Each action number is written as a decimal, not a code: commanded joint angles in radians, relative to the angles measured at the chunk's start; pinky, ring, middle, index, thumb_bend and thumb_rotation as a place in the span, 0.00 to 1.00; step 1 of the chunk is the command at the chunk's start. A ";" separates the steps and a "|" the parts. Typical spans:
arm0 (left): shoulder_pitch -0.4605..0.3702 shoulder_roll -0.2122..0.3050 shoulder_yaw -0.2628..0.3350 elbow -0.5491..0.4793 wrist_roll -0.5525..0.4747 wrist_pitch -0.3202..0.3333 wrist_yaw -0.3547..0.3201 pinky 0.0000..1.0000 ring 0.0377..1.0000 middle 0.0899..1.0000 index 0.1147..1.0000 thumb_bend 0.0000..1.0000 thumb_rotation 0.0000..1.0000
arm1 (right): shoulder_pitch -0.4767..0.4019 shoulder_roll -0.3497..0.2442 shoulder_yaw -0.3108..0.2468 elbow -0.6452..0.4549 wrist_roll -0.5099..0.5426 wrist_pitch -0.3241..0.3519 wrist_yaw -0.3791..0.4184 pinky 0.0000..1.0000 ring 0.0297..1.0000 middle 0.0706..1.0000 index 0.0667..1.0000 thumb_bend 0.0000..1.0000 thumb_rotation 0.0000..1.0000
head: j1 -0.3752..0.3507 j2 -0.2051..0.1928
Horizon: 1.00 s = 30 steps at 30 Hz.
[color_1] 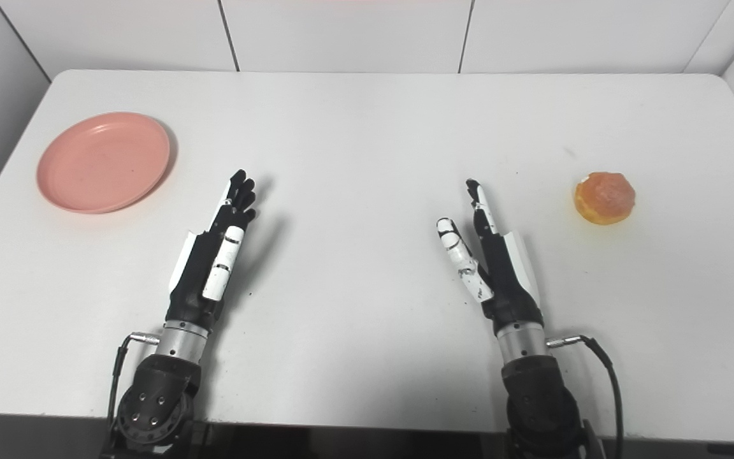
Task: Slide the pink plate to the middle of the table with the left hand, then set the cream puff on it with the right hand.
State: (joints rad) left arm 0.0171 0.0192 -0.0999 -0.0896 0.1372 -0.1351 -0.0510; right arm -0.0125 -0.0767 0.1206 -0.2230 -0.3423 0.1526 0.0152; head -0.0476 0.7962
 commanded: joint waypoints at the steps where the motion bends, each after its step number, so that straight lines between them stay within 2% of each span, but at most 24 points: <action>1: 0.036 -0.019 -0.015 0.055 -0.015 -0.023 0.002 0.96 0.98 0.99 0.98 0.41 1.00 | 0.004 -0.002 0.002 -0.017 -0.006 -0.011 -0.004 0.98 1.00 1.00 1.00 0.24 1.00 | 0.001 0.001; 16: 0.036 -0.017 -0.017 0.056 -0.014 -0.022 0.000 0.97 0.99 0.99 0.98 0.42 1.00 | 0.004 -0.001 0.001 -0.018 0.001 -0.007 -0.001 0.99 1.00 1.00 1.00 0.23 1.00 | 0.000 -0.002; 19: 0.035 -0.017 -0.018 0.070 -0.016 -0.031 -0.001 0.97 0.99 0.99 0.98 0.42 1.00 | 0.005 -0.007 0.004 -0.004 -0.005 -0.022 -0.005 0.98 1.00 1.00 1.00 0.23 1.00 | 0.028 -0.035; 20: 0.034 -0.017 -0.018 0.076 -0.016 -0.034 -0.001 0.97 0.99 0.99 0.98 0.43 1.00 | 0.005 -0.008 0.004 0.001 -0.006 -0.028 -0.006 0.98 1.00 1.00 1.00 0.23 1.00 | 0.028 -0.035; 21: 0.034 -0.021 -0.019 0.086 -0.018 -0.039 0.001 0.97 0.99 0.99 0.98 0.43 1.00 | 0.005 -0.014 0.005 0.008 -0.010 -0.034 -0.006 0.98 1.00 1.00 1.00 0.23 1.00 | 0.058 -0.060; 22: 0.034 -0.023 -0.019 0.092 -0.019 -0.042 0.001 0.96 0.99 0.99 0.98 0.43 1.00 | 0.005 -0.017 0.006 0.013 -0.012 -0.038 -0.007 0.98 1.00 1.00 1.00 0.22 1.00 | 0.058 -0.060; 26: 0.025 -0.039 -0.028 0.157 -0.005 -0.093 0.016 0.96 0.98 0.99 0.97 0.45 1.00 | 0.010 -0.030 -0.007 0.043 0.031 -0.070 -0.003 0.99 1.00 1.00 1.00 0.20 1.00 | 0.146 -0.127; 29: 0.019 -0.050 -0.034 0.190 0.014 -0.116 0.027 0.96 0.98 0.99 0.98 0.46 1.00 | 0.010 -0.043 -0.014 0.070 0.046 -0.103 -0.006 0.98 1.00 1.00 1.00 0.19 1.00 | 0.173 -0.144; 30: 0.017 -0.056 -0.037 0.203 0.022 -0.125 0.033 0.96 0.98 0.99 0.98 0.46 1.00 | 0.010 -0.048 -0.018 0.082 0.056 -0.123 -0.007 0.98 1.00 1.00 1.00 0.19 1.00 | 0.210 -0.165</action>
State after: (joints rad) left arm 0.0003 0.0109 -0.1018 -0.0394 0.1548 -0.2175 -0.0394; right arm -0.0112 -0.1125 0.1121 -0.1559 -0.3065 0.0829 0.0095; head 0.1243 0.6535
